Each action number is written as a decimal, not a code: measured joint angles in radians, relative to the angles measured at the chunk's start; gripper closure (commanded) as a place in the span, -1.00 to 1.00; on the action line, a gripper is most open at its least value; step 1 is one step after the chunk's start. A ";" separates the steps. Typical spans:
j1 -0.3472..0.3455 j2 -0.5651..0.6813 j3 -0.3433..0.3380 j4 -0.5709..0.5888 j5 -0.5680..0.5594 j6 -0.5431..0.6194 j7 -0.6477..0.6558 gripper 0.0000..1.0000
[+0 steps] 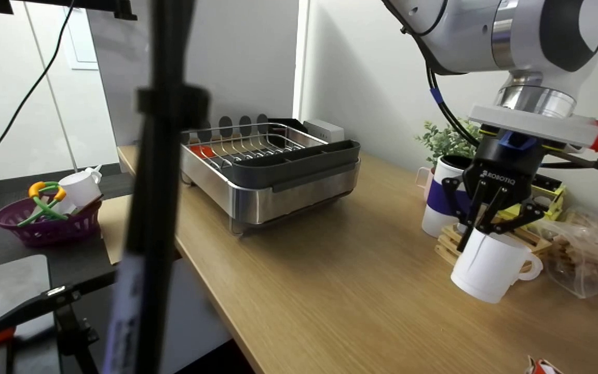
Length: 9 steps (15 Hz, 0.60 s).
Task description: Remove the white mug from the dish rack and place it on the right side of the countertop
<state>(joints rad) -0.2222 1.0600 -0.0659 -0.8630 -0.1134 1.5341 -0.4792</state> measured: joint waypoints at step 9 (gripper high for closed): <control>0.000 0.000 0.000 -0.001 -0.015 0.000 0.000 -0.72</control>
<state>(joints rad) -0.2221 1.0600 -0.0662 -0.8643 -0.1284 1.5345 -0.4793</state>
